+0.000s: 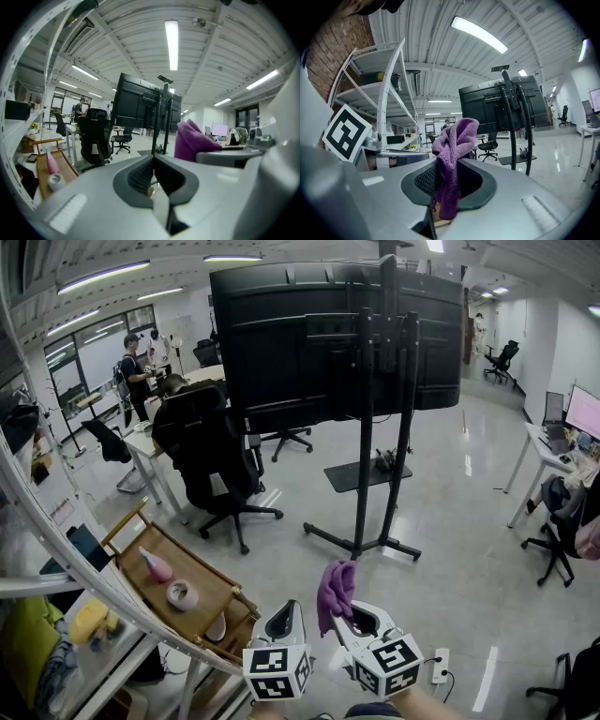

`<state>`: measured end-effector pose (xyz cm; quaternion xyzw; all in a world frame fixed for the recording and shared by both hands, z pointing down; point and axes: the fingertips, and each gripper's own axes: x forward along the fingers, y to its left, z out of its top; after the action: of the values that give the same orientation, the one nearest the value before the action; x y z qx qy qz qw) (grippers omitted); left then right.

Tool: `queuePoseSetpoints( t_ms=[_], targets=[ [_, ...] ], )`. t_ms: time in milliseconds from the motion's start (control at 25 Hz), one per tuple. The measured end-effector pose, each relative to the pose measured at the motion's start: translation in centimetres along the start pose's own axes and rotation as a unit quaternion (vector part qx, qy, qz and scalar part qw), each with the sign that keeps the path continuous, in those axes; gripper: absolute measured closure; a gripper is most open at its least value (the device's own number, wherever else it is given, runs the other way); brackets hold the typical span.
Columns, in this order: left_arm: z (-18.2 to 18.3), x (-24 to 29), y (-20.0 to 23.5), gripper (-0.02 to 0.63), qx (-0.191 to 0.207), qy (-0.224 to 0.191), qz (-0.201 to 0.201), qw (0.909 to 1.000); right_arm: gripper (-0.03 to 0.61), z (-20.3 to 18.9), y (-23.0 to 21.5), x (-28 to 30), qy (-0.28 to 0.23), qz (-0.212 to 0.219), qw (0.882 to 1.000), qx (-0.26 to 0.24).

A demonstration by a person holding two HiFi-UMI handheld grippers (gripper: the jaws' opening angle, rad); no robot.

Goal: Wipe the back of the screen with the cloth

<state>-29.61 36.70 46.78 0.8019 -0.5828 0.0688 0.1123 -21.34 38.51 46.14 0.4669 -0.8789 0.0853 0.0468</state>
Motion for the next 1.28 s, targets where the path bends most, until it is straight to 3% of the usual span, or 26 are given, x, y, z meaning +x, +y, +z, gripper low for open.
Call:
queuePoseSetpoints(
  t_ms=[280, 600, 760, 960, 1160, 1280],
  targets=[
    [-0.6, 3.1, 2.6, 0.606, -0.014, 0.006, 0.012, 0.9998, 0.508, -1.4, -0.7, 3.0, 0.023, -0.003, 1.0, 0.005],
    [2.1, 12.7, 6.2, 0.607, -0.002, 0.006, 0.023, 0.9997, 0.508, 1.3, -7.1, 12.1, 0.01, -0.005, 1.0, 0.002],
    [5.9, 19.7, 8.4, 0.607, 0.007, 0.001, 0.04, 0.9992, 0.508, 5.1, -11.8, 18.3, -0.001, 0.002, 1.0, -0.012],
    [12.2, 28.1, 11.0, 0.606, -0.014, -0.014, 0.052, 0.9985, 0.508, 11.1, -17.5, 25.8, -0.016, 0.024, 0.998, -0.05],
    [18.6, 35.2, 13.8, 0.606, -0.005, -0.029, 0.074, 0.9968, 0.508, 18.4, -21.1, 33.0, -0.044, 0.052, 0.991, -0.115],
    [22.5, 38.2, 15.6, 0.606, -0.001, -0.035, 0.083, 0.996, 0.508, 23.4, -22.1, 36.7, -0.066, 0.056, 0.981, -0.176]
  ],
)
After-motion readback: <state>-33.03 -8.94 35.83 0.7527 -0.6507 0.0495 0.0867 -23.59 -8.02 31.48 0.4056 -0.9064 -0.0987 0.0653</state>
